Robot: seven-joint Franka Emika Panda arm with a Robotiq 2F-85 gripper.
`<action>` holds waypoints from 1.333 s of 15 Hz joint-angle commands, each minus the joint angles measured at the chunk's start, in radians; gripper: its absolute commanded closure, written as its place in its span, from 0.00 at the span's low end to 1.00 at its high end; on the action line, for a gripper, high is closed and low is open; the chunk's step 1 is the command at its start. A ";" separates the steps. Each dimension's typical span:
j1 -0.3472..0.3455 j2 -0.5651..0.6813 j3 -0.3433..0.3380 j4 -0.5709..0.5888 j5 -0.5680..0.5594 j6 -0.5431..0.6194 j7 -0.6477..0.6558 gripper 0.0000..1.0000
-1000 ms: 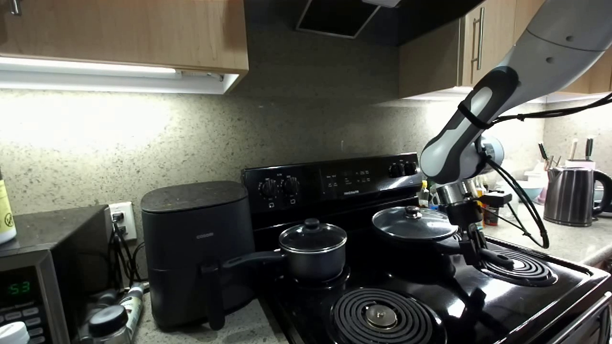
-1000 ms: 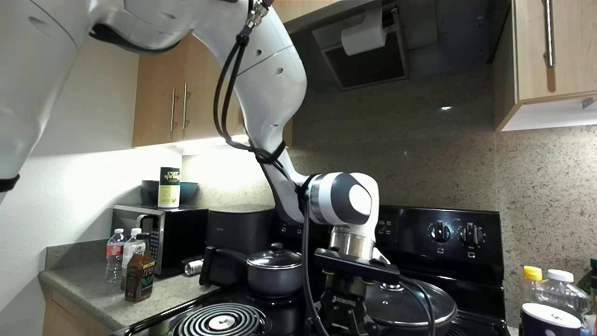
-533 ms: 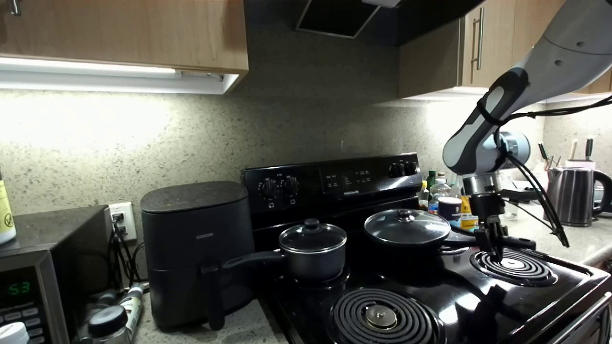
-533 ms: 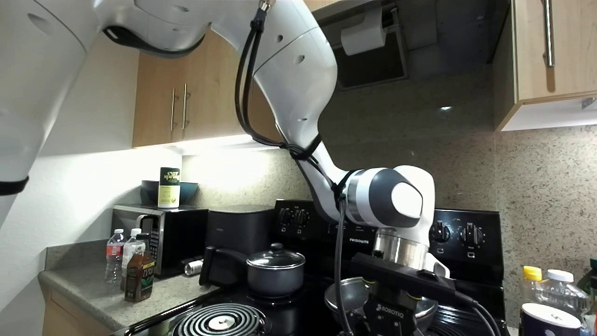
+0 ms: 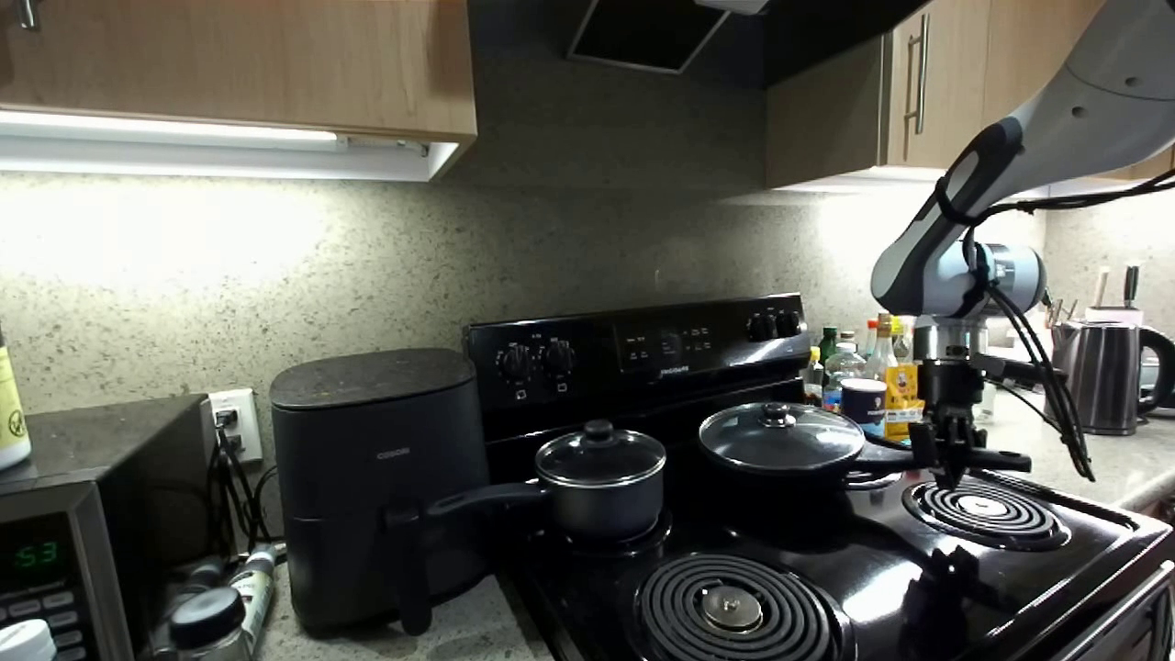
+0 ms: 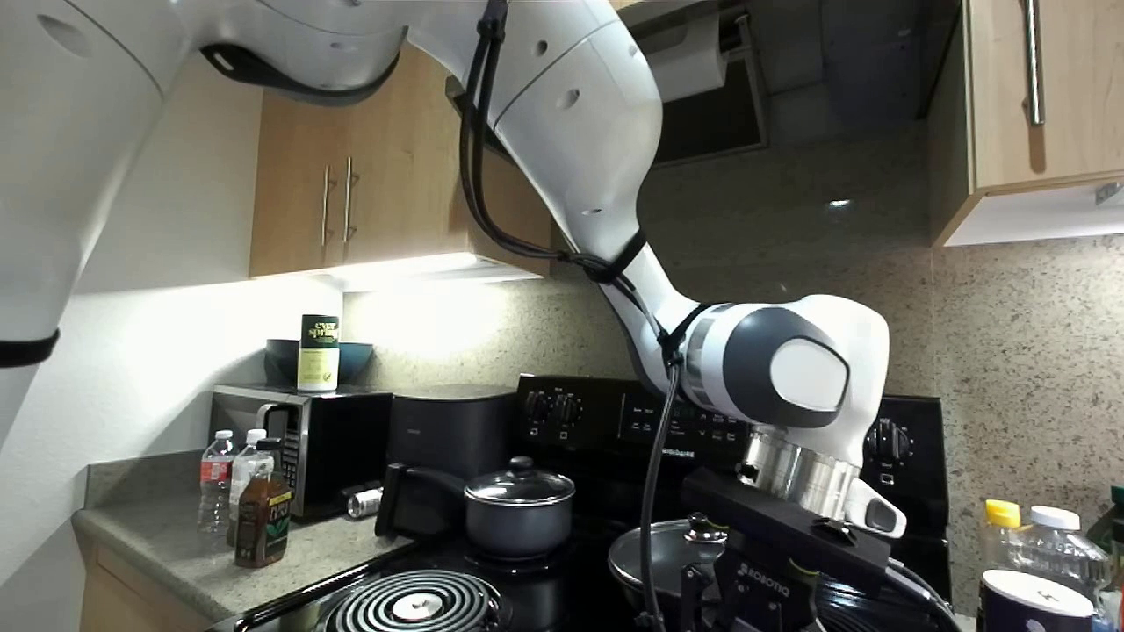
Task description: Rotate the black pan.
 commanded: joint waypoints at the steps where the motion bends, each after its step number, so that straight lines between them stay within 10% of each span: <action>1: -0.042 -0.006 -0.010 -0.007 0.108 0.006 -0.024 0.93; 7: -0.082 -0.011 -0.029 -0.022 0.269 0.006 -0.050 0.94; 9: -0.063 0.002 -0.029 -0.016 0.230 -0.009 -0.031 0.68; 10: -0.063 0.003 -0.029 -0.016 0.230 -0.009 -0.031 0.90; 11: -0.063 0.003 -0.029 -0.016 0.229 -0.009 -0.031 0.85; 12: -0.058 0.000 -0.029 -0.014 0.214 -0.008 -0.030 0.54; 13: -0.055 -0.001 -0.032 -0.010 0.200 -0.005 -0.020 0.89; 20: -0.072 -0.007 -0.048 0.002 0.206 0.000 -0.028 1.00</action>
